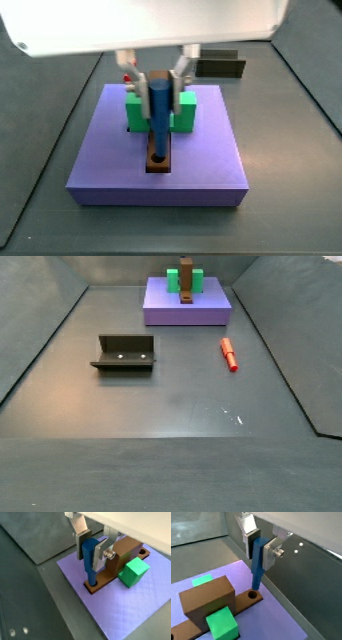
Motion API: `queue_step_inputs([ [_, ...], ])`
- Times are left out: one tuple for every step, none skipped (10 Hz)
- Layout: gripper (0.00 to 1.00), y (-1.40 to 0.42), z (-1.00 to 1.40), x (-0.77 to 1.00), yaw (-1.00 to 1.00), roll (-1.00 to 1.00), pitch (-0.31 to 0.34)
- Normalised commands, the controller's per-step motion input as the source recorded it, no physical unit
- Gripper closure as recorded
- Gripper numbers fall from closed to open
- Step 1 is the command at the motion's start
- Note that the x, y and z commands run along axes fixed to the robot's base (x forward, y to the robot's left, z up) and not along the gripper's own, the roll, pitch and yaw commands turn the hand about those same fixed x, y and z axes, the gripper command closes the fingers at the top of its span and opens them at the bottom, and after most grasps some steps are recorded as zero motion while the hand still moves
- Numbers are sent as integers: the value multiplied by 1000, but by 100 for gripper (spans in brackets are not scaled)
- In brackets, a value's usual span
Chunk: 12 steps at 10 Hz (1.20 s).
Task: Pick up the blue object. Move up. Place the blue object on the fixture. Regrasp the blue object. Move to above the board. Insert the blue object.
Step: Insert the blue object.
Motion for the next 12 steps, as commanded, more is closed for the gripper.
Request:
queue_step_inputs([
  [100,-20,-49,254,343,289,0],
  [100,0,-77,0,160,227,0],
  [100,40,-97,0,100,217,0],
  [100,46,-97,-60,0,174,0],
  [100,71,-94,-177,-23,124,0],
  [100,17,-106,-143,-26,83,0],
  [100,0,-143,-169,0,54,-9],
  [100,0,-123,-111,0,-6,-47],
  [100,-43,-94,-46,0,-26,-46],
  [100,0,-160,0,66,0,-43],
  [100,-23,-117,63,49,0,-27],
  [100,-114,-83,157,46,-9,-14],
])
